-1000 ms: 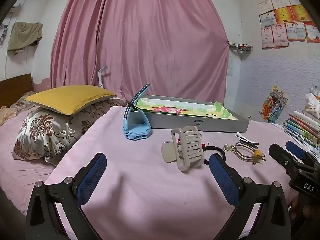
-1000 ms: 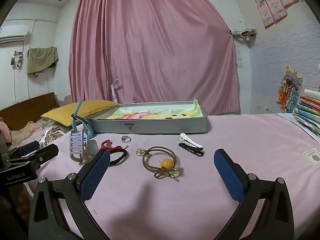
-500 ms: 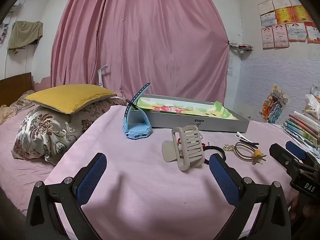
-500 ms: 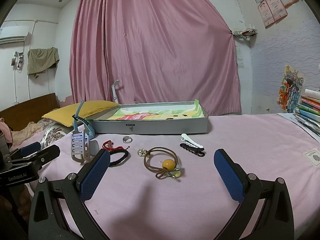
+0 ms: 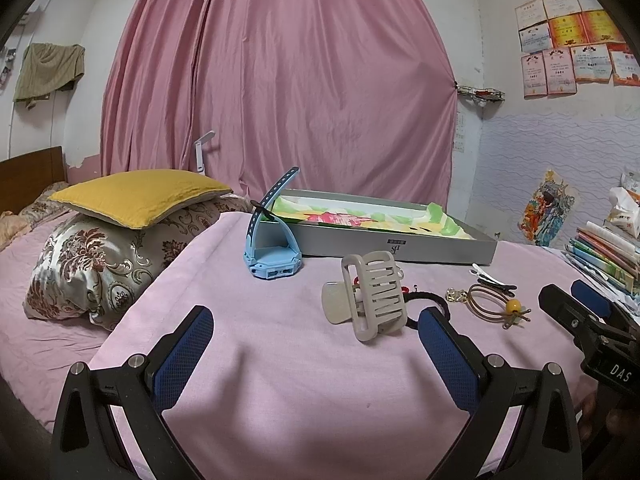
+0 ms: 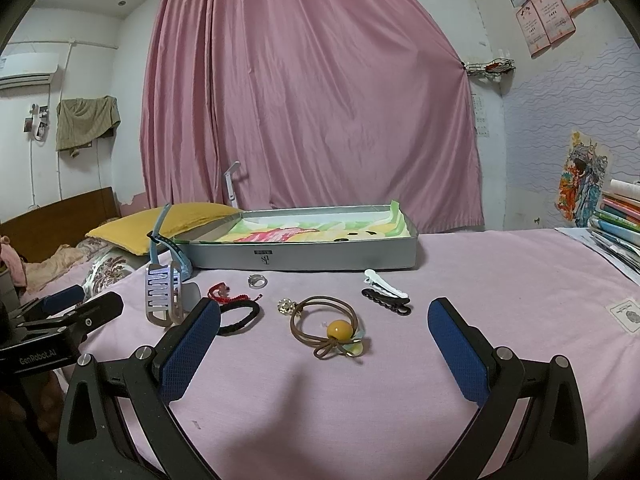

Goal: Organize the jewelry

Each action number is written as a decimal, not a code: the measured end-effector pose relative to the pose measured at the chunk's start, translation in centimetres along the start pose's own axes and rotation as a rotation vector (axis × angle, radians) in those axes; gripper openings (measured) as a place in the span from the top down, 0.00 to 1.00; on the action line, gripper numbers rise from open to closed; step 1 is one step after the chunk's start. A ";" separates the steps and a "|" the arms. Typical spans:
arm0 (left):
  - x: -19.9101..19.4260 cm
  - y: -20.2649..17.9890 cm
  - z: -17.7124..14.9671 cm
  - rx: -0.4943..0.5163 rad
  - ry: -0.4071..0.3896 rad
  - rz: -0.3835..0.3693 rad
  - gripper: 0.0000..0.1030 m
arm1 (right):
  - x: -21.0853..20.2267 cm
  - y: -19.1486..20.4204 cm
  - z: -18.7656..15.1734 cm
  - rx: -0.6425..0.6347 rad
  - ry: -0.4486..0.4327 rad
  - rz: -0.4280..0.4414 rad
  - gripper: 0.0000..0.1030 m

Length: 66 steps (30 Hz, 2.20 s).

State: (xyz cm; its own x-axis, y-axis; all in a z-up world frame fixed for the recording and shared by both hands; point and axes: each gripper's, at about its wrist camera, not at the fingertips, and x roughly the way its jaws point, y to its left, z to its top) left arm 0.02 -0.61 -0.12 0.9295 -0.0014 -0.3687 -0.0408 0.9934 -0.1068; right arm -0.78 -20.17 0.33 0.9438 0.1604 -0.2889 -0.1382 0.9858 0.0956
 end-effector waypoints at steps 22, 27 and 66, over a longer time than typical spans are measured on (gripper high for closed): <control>0.0 0.1 0.0 -0.001 -0.001 -0.001 0.00 | 0.0 -0.1 0.0 0.002 -0.001 0.001 0.01; 0.0 0.1 0.0 -0.001 0.000 -0.001 0.00 | 0.0 0.1 0.0 0.002 0.000 0.002 0.01; 0.3 -0.1 -0.4 0.002 0.022 -0.013 0.00 | 0.8 0.3 -0.1 -0.011 0.033 0.006 0.01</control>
State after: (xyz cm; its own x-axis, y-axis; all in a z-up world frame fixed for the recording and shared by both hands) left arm 0.16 -0.80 -0.64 0.9218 -0.0169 -0.3873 -0.0279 0.9936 -0.1098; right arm -0.13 -19.77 0.05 0.9326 0.1678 -0.3196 -0.1475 0.9852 0.0869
